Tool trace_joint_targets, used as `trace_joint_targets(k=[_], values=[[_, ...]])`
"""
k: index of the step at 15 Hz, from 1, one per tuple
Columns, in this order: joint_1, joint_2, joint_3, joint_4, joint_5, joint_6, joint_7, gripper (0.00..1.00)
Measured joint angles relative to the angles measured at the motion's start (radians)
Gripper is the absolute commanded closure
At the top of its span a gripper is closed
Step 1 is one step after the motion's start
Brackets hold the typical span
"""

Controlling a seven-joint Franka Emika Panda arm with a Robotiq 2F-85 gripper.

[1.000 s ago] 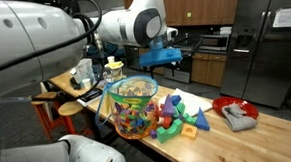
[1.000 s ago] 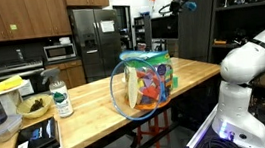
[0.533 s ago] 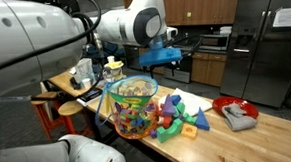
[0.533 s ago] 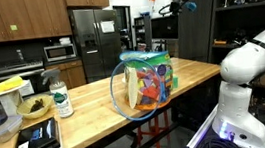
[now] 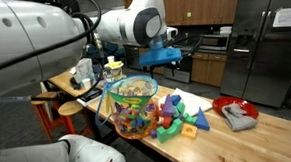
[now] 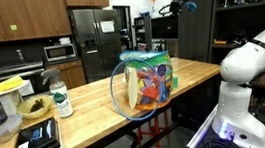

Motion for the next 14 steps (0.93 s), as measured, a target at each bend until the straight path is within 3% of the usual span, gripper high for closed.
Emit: trace_joint_targets(k=[10,14], values=[[0.000,0.000,-0.001,-0.001,0.002,0.001,-0.005,0.00],[0.000,0.001,-0.010,0.000,0.000,0.059,-0.050,0.00]])
